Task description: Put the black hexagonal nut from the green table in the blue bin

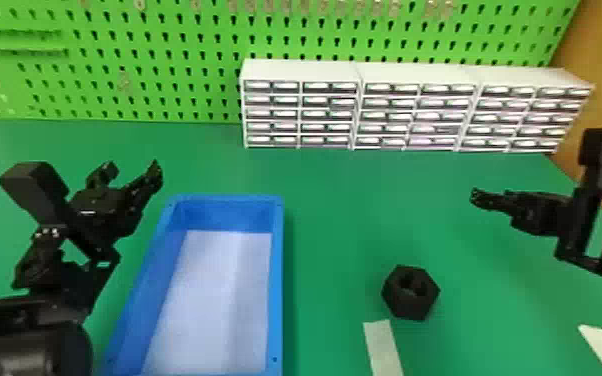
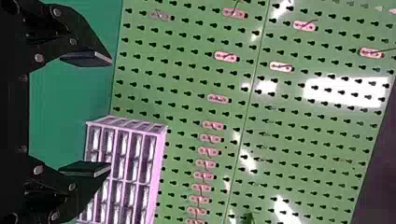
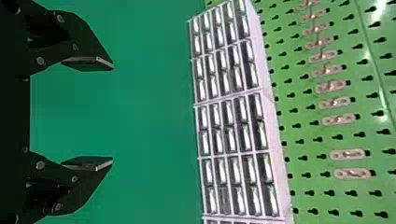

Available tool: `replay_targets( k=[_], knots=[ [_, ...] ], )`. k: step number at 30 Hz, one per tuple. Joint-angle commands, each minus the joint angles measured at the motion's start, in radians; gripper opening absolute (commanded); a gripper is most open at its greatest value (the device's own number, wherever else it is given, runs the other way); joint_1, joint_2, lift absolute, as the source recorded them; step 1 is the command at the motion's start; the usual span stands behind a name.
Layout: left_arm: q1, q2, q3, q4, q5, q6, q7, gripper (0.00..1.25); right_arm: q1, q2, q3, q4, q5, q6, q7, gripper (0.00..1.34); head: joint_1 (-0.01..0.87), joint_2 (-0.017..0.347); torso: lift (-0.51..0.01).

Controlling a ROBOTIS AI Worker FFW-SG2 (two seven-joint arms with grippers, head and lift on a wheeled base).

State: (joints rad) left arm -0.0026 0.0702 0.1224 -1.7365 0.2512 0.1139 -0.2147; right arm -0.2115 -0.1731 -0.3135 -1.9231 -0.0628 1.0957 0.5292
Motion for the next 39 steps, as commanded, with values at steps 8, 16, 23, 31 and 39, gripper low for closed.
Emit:
replay_targets(
  k=[8, 16, 23, 31, 39],
  knots=[
    [0.004, 0.000, -0.010, -0.001, 0.000, 0.000, 0.000, 0.79, -0.066, -0.023, 0.073, -0.077, 0.064, 0.250, 0.000, 0.80, 0.691, 0.009, -0.097],
    [0.006, 0.000, -0.013, -0.001, 0.000, 0.000, 0.000, 0.79, -0.120, -0.069, 0.175, -0.097, 0.103, 0.424, 0.000, 0.80, 0.691, 0.009, -0.097],
    [0.003, 0.000, -0.013, -0.001, -0.001, 0.001, 0.000, 0.79, -0.149, -0.085, 0.232, -0.097, 0.123, 0.477, 0.000, 0.80, 0.691, 0.009, -0.097],
    [0.001, 0.000, -0.017, -0.001, -0.003, 0.001, 0.000, 0.79, -0.175, -0.100, 0.294, -0.080, 0.147, 0.477, 0.000, 0.80, 0.691, 0.009, -0.097],
    [0.000, 0.000, -0.017, -0.001, -0.003, 0.003, 0.000, 0.79, -0.181, -0.097, 0.332, -0.060, 0.152, 0.477, 0.000, 0.80, 0.691, 0.009, -0.097]
  ],
)
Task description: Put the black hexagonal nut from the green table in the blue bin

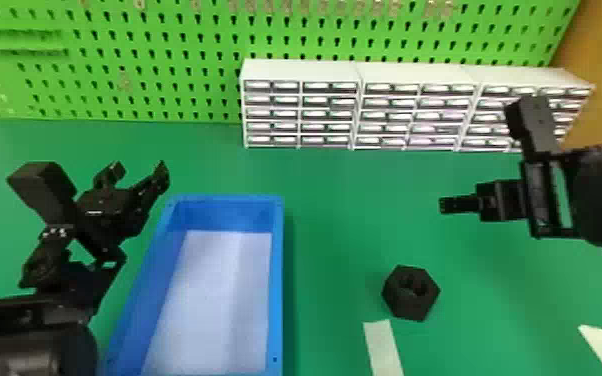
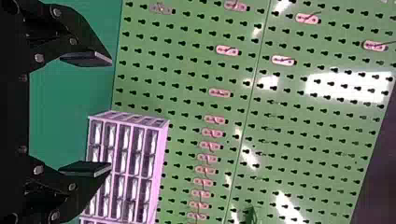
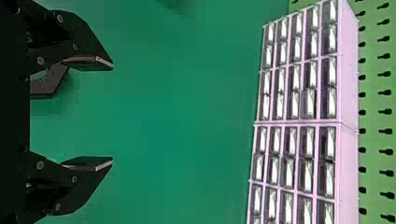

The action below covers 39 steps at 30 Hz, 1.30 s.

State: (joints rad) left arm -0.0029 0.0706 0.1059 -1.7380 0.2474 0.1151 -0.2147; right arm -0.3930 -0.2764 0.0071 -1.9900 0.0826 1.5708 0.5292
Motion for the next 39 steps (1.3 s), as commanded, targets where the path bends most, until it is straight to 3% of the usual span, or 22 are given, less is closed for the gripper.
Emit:
replay_targets(
  k=[1, 6, 9, 26, 39],
  knots=[
    [0.000, 0.000, 0.000, 0.000, 0.000, 0.001, 0.000, 0.79, 0.002, 0.009, 0.011, 0.007, 0.012, 0.001, 0.000, 0.80, 0.691, 0.009, -0.097],
    [0.003, 0.000, 0.003, 0.000, 0.001, 0.001, 0.000, 0.79, 0.040, 0.054, -0.009, -0.007, 0.048, 0.001, 0.000, 0.80, 0.691, 0.009, -0.097],
    [0.003, 0.000, 0.005, 0.000, 0.001, 0.001, 0.000, 0.79, 0.066, 0.068, -0.012, -0.020, 0.054, 0.001, 0.000, 0.80, 0.691, 0.009, -0.097],
    [0.006, 0.000, 0.009, -0.003, 0.003, 0.001, -0.002, 0.79, 0.128, 0.092, 0.013, -0.036, 0.071, 0.001, 0.000, 0.80, 0.691, 0.009, -0.097],
    [0.004, 0.002, 0.011, -0.003, 0.003, 0.009, -0.003, 0.79, 0.154, 0.094, 0.011, -0.036, 0.134, 0.001, 0.000, 0.80, 0.691, 0.009, -0.097]
  ],
)
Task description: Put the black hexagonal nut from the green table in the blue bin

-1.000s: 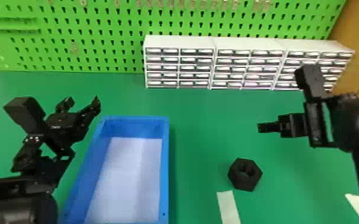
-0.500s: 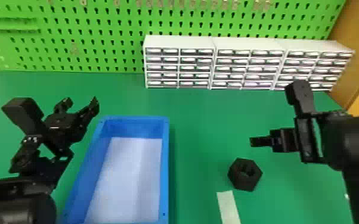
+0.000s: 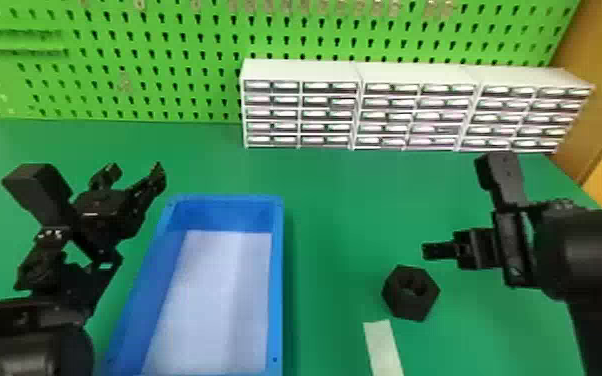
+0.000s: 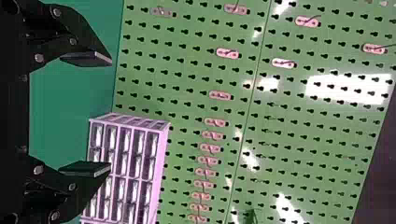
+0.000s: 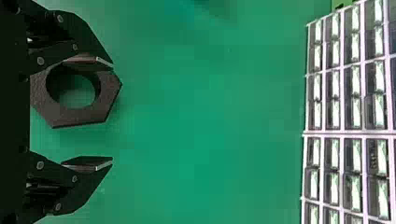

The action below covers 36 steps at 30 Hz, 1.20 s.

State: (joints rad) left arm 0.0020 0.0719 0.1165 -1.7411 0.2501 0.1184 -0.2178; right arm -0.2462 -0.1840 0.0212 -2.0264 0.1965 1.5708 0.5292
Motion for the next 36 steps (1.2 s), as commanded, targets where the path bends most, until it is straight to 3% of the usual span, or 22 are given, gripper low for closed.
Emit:
replay_targets(
  k=[1, 11, 36],
  knots=[
    [0.000, 0.000, -0.001, 0.000, 0.000, 0.006, 0.000, 0.79, 0.008, 0.003, -0.004, 0.000, 0.026, 0.001, 0.000, 0.80, 0.691, 0.009, -0.097],
    [-0.005, 0.000, -0.001, 0.000, 0.000, 0.007, 0.000, 0.79, 0.027, 0.024, -0.026, 0.035, 0.052, 0.001, 0.000, 0.80, 0.691, 0.009, -0.097],
    [-0.007, 0.000, -0.003, 0.000, 0.001, 0.010, -0.002, 0.79, 0.028, 0.051, -0.030, 0.121, 0.050, 0.001, 0.000, 0.80, 0.691, 0.009, -0.097]
  ],
)
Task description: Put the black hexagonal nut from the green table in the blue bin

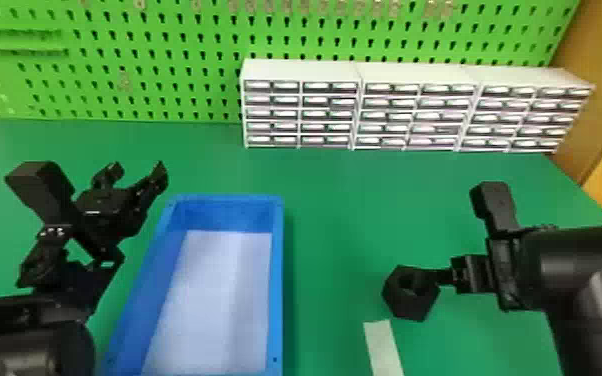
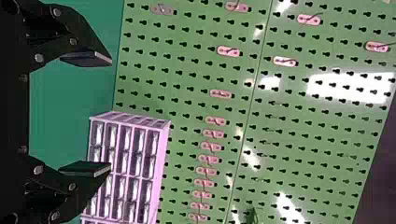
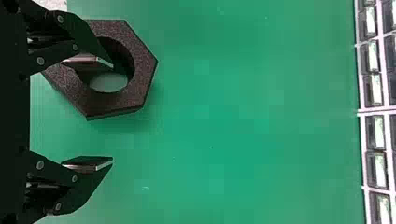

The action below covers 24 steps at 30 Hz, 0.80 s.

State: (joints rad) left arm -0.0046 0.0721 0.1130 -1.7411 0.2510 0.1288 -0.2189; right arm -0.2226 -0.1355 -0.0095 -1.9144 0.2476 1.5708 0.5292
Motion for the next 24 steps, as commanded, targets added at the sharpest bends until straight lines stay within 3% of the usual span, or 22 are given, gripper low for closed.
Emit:
replay_targets(
  k=[1, 24],
  knots=[
    [0.000, 0.000, 0.000, 0.000, 0.001, 0.000, 0.000, 0.79, 0.005, 0.004, 0.000, 0.011, -0.004, 0.001, 0.000, 0.80, 0.691, 0.009, -0.097],
    [0.000, 0.000, -0.001, 0.000, 0.001, 0.000, 0.000, 0.79, 0.020, 0.027, -0.026, 0.046, 0.004, -0.067, 0.000, 0.80, 0.691, 0.009, -0.097]
  ],
)
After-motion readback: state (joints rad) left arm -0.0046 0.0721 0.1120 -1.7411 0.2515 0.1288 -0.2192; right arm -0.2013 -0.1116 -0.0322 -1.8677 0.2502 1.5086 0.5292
